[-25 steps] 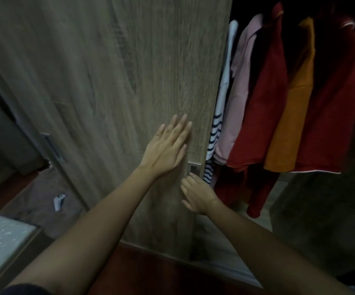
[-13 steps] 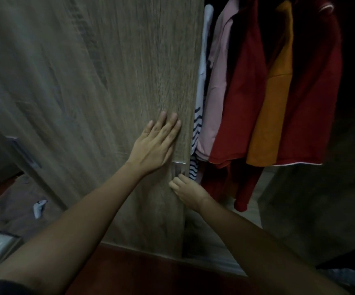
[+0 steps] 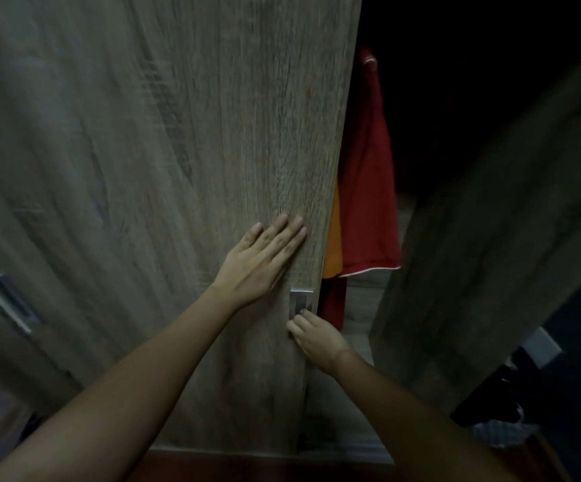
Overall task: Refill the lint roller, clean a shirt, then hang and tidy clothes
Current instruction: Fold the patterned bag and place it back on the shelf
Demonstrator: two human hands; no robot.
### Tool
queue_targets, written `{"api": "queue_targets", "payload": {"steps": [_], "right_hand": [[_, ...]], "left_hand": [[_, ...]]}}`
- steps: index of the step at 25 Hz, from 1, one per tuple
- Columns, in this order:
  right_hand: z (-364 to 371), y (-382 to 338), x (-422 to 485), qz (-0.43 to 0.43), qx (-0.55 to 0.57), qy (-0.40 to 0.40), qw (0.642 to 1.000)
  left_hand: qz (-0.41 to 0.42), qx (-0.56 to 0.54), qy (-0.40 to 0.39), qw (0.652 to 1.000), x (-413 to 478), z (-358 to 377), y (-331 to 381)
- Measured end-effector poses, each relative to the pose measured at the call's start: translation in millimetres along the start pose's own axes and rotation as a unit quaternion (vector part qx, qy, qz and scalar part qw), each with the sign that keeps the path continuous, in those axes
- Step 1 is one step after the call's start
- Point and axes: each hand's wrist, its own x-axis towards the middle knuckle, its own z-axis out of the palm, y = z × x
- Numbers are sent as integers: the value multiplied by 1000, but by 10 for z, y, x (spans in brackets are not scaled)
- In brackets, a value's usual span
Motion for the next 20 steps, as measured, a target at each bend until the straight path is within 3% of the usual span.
{"api": "queue_targets", "payload": {"steps": [13,20], "right_hand": [[990,583,-1670,39,32,-91,995],[1314,792,-2298,54,28,-100,993]], "left_hand": [[4,-46,22,999,1327,218,1651],[9,-27,25,999,1825,268,2265]]}}
